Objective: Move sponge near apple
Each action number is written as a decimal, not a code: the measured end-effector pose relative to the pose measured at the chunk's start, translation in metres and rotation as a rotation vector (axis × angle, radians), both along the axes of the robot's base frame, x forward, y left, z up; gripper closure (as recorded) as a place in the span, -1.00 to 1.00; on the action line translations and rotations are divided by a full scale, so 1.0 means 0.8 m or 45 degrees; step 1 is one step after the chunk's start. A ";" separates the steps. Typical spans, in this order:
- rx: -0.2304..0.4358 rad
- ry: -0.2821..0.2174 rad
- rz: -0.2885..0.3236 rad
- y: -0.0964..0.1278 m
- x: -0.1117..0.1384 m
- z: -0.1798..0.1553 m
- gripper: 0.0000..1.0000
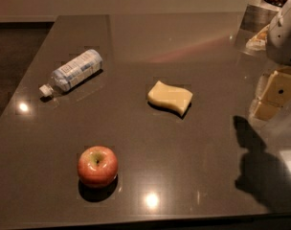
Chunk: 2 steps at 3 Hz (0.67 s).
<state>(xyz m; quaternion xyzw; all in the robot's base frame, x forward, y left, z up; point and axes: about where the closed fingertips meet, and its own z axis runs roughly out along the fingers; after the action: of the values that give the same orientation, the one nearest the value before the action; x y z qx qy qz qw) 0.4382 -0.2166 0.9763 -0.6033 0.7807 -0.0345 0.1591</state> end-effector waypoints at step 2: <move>0.025 -0.002 -0.017 0.009 0.008 -0.001 -1.00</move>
Offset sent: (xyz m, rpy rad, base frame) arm 0.0177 0.0185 -0.0104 0.0578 0.0237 -0.0374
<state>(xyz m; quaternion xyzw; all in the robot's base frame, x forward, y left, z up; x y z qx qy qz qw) 0.4442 -0.2098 0.9751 -0.5965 0.7848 -0.0284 0.1655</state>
